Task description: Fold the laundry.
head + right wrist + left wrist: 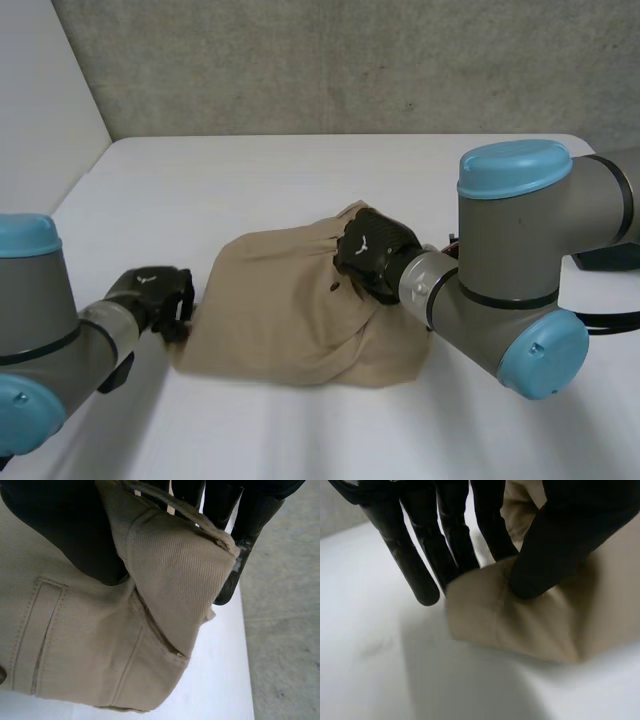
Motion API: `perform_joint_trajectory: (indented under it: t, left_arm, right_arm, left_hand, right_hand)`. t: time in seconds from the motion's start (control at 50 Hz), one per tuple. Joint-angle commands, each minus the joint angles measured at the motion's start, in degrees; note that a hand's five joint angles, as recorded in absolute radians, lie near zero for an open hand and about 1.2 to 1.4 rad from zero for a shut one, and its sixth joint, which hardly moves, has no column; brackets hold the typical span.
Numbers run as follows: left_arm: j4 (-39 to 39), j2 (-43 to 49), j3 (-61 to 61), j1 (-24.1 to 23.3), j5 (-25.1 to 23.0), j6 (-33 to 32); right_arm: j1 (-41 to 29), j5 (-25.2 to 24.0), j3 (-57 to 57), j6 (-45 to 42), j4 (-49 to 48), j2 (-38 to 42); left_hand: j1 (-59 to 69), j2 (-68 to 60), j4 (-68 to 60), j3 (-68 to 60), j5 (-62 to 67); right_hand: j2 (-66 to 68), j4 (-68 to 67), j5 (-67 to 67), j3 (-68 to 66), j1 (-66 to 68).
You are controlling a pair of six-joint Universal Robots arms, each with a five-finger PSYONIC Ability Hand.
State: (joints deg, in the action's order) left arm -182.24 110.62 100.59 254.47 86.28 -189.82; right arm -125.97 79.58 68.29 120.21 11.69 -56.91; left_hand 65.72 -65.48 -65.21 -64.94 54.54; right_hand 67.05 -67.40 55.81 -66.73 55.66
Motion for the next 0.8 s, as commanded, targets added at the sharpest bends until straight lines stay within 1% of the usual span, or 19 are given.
perform_joint_trajectory:
  t: [0.02,0.1,0.16,0.2,0.22,0.28,0.3,0.32,0.34,0.36,0.42,0.44,0.52,0.58,0.6,0.66,0.74,0.76,0.8]
  left_arm:
    - [-3.2,-3.9,-5.7,-4.8,0.2,0.1]
    - [-7.1,-9.7,-7.9,-5.3,0.3,0.0]
    - [-9.2,-10.8,-9.1,-5.4,0.3,-0.2]
    - [-9.5,-11.0,-9.8,-5.6,0.3,-0.3]
    - [-9.5,-11.0,-10.1,-5.7,0.3,-0.5]
    - [-9.6,-10.9,-10.8,-7.0,0.4,-2.2]
    - [-9.8,-10.9,-10.9,-7.3,0.4,-3.5]
    - [-9.9,-10.9,-10.9,-7.5,0.4,-4.1]
    - [-9.9,-10.9,-10.9,-7.7,0.5,-4.9]
    - [-9.9,-10.9,-10.9,-7.8,0.6,-5.6]
    - [-9.7,-11.0,-10.8,-8.6,0.6,-7.7]
    - [-9.6,-11.1,-10.7,-9.1,0.6,-7.8]
    - [-9.5,-12.4,-10.0,-11.1,0.6,-8.1]
    - [-9.4,-14.9,-9.3,-11.8,0.5,-8.1]
    - [-9.4,-15.5,-9.0,-11.8,0.5,-8.1]
    - [-9.5,-17.8,-7.7,-12.2,0.4,-8.1]
    - [-9.3,-20.0,-6.3,-12.5,0.5,-8.2]
    - [-9.3,-20.4,-6.0,-12.5,0.5,-8.2]
    - [-9.2,-21.6,-5.1,-12.5,0.5,-8.2]
  right_arm:
    - [1.0,1.5,2.8,10.0,-3.4,-6.3]
    - [3.6,0.8,7.0,14.1,-3.3,-12.1]
    - [4.2,0.1,11.1,12.9,0.3,-16.2]
    - [4.6,-0.3,13.0,10.5,5.7,-17.5]
    - [4.6,-1.0,14.5,7.2,13.1,-18.3]
    - [5.1,-1.7,15.6,1.9,24.2,-18.2]
    - [6.3,-2.6,14.9,0.5,27.5,-18.6]
    - [6.5,-2.9,14.1,1.0,26.9,-18.7]
    - [6.7,-2.9,12.9,2.2,25.6,-18.6]
    - [7.3,-2.6,10.4,6.5,21.6,-18.2]
    - [8.3,-1.8,6.3,15.6,16.3,-17.6]
    - [8.8,-2.0,3.6,21.2,14.1,-17.2]
    - [10.5,-3.0,-1.5,31.7,12.2,-15.1]
    - [10.7,-3.6,-4.9,33.9,12.1,-11.6]
    - [10.2,-3.2,-7.9,34.0,12.6,-8.9]
    - [10.0,-2.8,-12.6,34.1,13.4,-4.8]
    - [10.0,-2.6,-22.7,34.9,17.3,3.7]
    - [9.9,-2.6,-28.0,35.4,19.8,7.5]
    - [9.7,-2.6,-33.3,36.1,22.9,11.6]
  left_hand:
    - [14.3,-14.5,-14.8,-15.1,15.5]
    - [14.3,-14.5,-14.8,-15.1,15.5]
    - [14.3,-14.5,-14.8,-15.1,15.5]
    - [14.3,-14.5,-14.8,-15.1,15.5]
    - [14.3,-14.5,-14.8,-15.1,15.5]
    - [14.3,-14.5,-14.8,-15.1,15.5]
    - [14.3,-14.5,-14.8,-15.1,15.5]
    - [14.3,-14.5,-14.8,-15.1,15.5]
    - [14.3,-14.5,-14.8,-15.1,15.5]
    - [14.3,-14.5,-14.8,-15.1,15.5]
    - [14.3,-14.5,-14.8,-15.1,15.5]
    - [14.3,-14.5,-14.8,-15.1,15.5]
    - [14.3,-14.5,-14.8,-15.1,15.5]
    - [14.3,-14.5,-14.8,-15.1,15.5]
    - [14.3,-14.5,-14.8,-15.1,15.5]
    - [14.3,-14.5,-14.8,-15.1,15.5]
    - [14.3,-14.5,-14.8,-15.1,15.5]
    - [14.3,-14.5,-14.8,-15.1,15.5]
    - [14.3,-14.5,-14.8,-15.1,15.5]
  right_hand:
    - [13.0,-12.6,14.2,-13.3,24.3]
    - [13.0,-12.6,14.2,-13.3,24.3]
    - [13.0,-12.6,14.2,-13.3,24.3]
    - [13.0,-12.6,14.2,-13.3,24.3]
    - [10.0,-9.7,11.2,-10.3,21.4]
    - [-20.7,21.1,-19.5,20.4,-9.3]
    - [-39.1,39.5,-37.9,38.8,-27.7]
    - [-50.8,51.1,-49.6,50.5,-39.4]
    - [-57.0,57.4,-55.8,56.7,-45.7]
    - [-57.0,57.4,-55.8,56.7,-45.7]
    - [-57.0,57.4,-55.8,56.7,-45.7]
    - [-57.0,57.4,-55.8,56.7,-45.7]
    - [-57.0,57.4,-55.8,56.7,-45.7]
    - [-57.0,57.4,-55.8,56.7,-45.7]
    - [-57.0,57.4,-55.8,56.7,-45.7]
    - [-57.0,57.4,-55.8,56.7,-45.7]
    - [-57.0,57.4,-55.8,56.7,-45.7]
    - [-57.0,57.4,-55.8,56.7,-45.7]
    - [-57.0,57.4,-55.8,56.7,-45.7]
